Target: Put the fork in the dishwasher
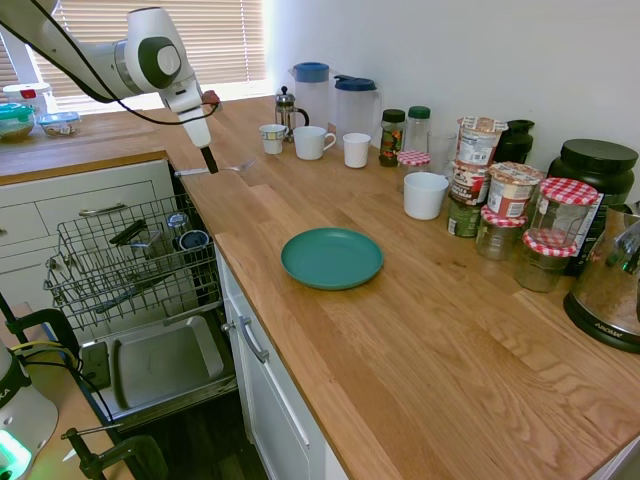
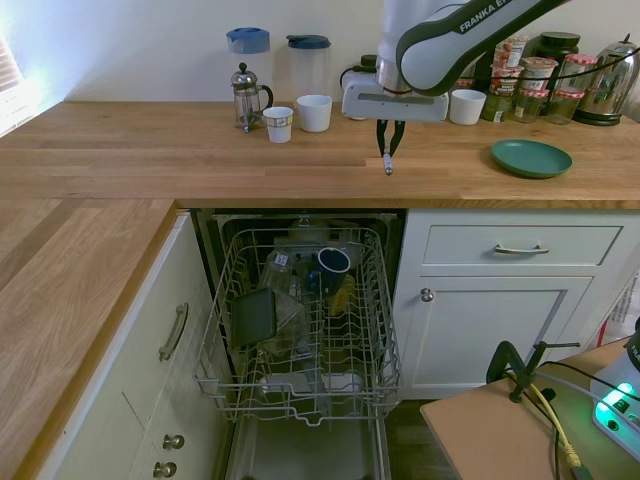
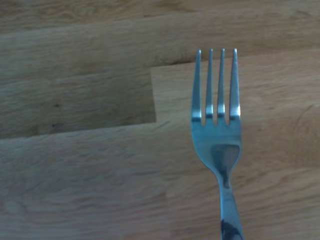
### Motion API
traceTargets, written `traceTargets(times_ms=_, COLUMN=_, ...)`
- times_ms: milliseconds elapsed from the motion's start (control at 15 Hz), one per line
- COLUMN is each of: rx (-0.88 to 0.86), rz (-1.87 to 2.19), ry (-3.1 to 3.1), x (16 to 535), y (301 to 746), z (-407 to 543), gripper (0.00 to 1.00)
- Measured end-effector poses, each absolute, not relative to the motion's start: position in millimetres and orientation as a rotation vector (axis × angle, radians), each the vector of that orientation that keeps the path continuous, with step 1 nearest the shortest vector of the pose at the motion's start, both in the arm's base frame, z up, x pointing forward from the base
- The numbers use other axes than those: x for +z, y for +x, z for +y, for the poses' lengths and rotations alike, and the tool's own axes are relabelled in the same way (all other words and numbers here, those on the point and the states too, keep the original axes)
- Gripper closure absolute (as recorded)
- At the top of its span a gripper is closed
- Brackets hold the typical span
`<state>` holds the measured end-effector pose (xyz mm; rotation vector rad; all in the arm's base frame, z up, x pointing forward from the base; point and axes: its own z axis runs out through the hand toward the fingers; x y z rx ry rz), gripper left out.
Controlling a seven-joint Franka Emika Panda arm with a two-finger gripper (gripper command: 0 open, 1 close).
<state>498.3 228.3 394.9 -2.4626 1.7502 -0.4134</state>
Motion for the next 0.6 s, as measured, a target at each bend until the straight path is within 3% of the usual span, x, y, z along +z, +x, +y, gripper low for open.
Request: traceTargets(times_ms=600, rx=-0.428, rz=1.68, ry=-2.494, x=326, y=375, z=337, gripper=1.0)
